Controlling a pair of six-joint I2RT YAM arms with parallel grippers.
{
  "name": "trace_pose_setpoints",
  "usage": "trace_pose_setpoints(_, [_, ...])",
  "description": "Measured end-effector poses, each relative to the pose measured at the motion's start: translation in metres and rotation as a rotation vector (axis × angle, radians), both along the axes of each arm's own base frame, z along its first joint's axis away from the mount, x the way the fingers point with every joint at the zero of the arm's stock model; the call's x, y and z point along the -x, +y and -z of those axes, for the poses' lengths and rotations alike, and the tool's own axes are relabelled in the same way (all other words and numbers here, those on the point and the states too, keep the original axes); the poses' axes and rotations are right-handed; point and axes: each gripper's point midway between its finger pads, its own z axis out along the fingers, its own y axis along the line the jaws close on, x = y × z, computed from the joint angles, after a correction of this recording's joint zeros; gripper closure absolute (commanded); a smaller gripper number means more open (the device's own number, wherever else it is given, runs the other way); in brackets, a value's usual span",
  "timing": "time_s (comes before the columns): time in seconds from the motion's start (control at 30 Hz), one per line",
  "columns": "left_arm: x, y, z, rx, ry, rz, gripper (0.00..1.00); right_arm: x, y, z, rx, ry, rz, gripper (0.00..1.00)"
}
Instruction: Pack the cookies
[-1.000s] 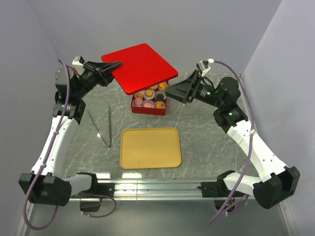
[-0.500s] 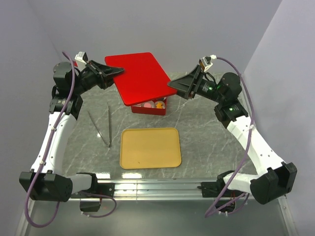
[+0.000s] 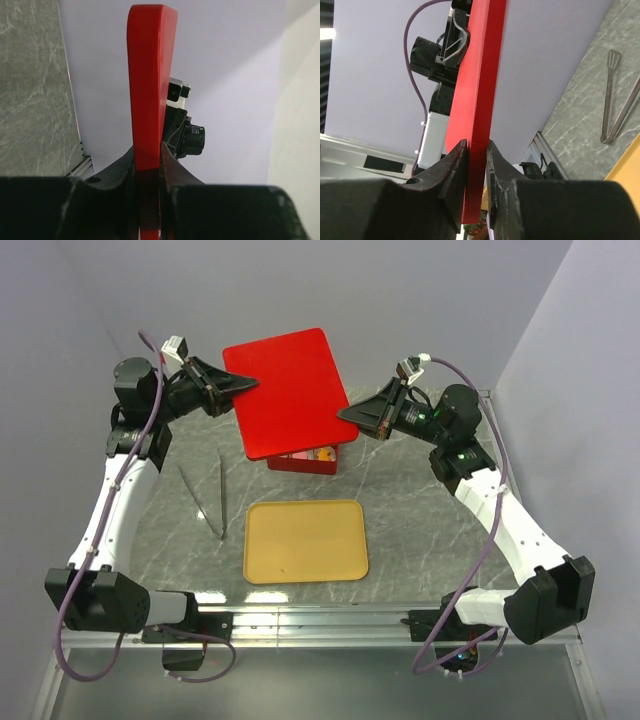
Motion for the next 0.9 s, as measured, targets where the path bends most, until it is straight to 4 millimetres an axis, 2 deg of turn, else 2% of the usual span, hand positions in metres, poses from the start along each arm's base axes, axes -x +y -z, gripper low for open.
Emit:
trace_pose_setpoints(0.03, [-0.001, 0.0, 0.001, -0.002, -0.002, 0.005, 0.8, -0.001, 0.0, 0.001, 0.001, 0.004, 0.0, 0.94])
trace_pose_setpoints(0.13, [-0.006, -0.001, 0.005, -0.019, -0.011, 0.018, 0.62, -0.002, 0.001, 0.003, 0.002, 0.008, 0.0, 1.0])
trace_pose_setpoints(0.23, [-0.01, -0.003, 0.013, -0.042, -0.006, 0.036, 0.51, -0.003, 0.001, 0.001, 0.001, -0.01, 0.001, 1.0])
trace_pose_setpoints(0.33, [-0.016, -0.006, 0.026, -0.072, 0.011, 0.053, 0.44, -0.006, -0.002, 0.0, -0.001, -0.016, 0.014, 1.0])
trace_pose_setpoints(0.47, [-0.023, -0.007, 0.049, -0.12, 0.053, 0.063, 0.41, -0.02, -0.019, 0.0, -0.002, -0.015, 0.069, 1.0])
trace_pose_setpoints(0.63, [-0.03, -0.003, 0.082, -0.2, 0.107, 0.049, 0.42, -0.057, -0.068, 0.0, -0.008, -0.008, 0.228, 1.0])
trace_pose_setpoints(0.77, [-0.038, 0.002, 0.11, -0.277, 0.149, 0.026, 0.44, -0.089, -0.104, 0.013, -0.002, 0.04, 0.352, 1.0])
trace_pose_setpoints(0.9, [-0.058, 0.012, 0.142, -0.401, 0.201, -0.029, 0.49, -0.108, -0.121, 0.031, -0.017, 0.115, 0.401, 1.0])
